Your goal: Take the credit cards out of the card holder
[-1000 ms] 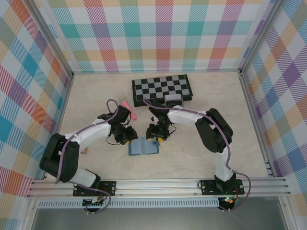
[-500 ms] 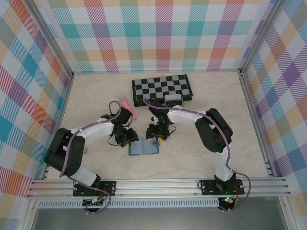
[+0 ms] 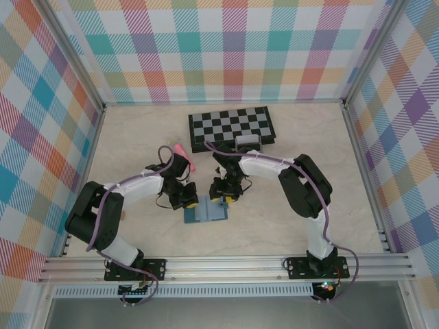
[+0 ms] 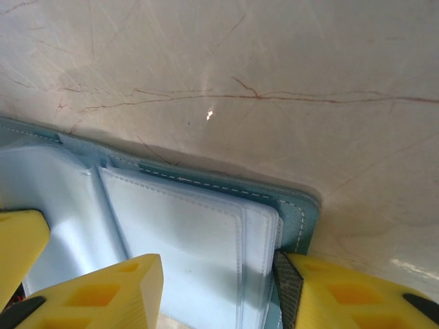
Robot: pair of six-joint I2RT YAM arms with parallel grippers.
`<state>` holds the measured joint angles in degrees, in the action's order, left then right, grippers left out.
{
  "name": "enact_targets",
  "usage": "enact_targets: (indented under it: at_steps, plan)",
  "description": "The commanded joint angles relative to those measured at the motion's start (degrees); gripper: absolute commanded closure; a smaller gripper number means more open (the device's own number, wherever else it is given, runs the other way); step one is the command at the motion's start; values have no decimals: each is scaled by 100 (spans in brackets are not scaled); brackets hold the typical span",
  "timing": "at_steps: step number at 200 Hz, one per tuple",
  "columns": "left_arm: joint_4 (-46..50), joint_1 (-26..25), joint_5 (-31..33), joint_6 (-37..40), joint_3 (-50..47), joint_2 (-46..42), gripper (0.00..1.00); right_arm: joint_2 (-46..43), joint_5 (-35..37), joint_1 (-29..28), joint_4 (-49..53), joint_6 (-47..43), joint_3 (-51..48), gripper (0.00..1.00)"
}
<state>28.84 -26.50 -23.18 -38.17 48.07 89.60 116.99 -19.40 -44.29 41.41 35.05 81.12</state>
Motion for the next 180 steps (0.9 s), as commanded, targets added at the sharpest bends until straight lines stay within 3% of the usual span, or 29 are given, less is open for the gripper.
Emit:
enact_targets:
  at_steps: [1,38,68,110,156,169,180]
  plan:
    - [-368,-55,-404,-75,-78,-99,100,245,-214,-53,26,-152,87,52]
    - [-268,-95,-381,-57,-31,47,100,197,-216,-53,34,-170,84,52]
    - [597,-84,269,184,391,-263,73,-301,94,-53,51,-233,7,51]
    - [1819,45,1106,722,1267,-862,29,-1458,1135,108,263,-235,-78,35]
    - [2483,513,2683,1099,1757,-1579,5,-2893,3005,610,257,-413,-506,16]
    - [2387,662,3188,1179,1709,-1808,0,-3357,3519,787,73,-568,-758,1]
    - [2133,793,3577,1238,1559,-2017,0,-3718,4024,912,-132,-764,-993,0]
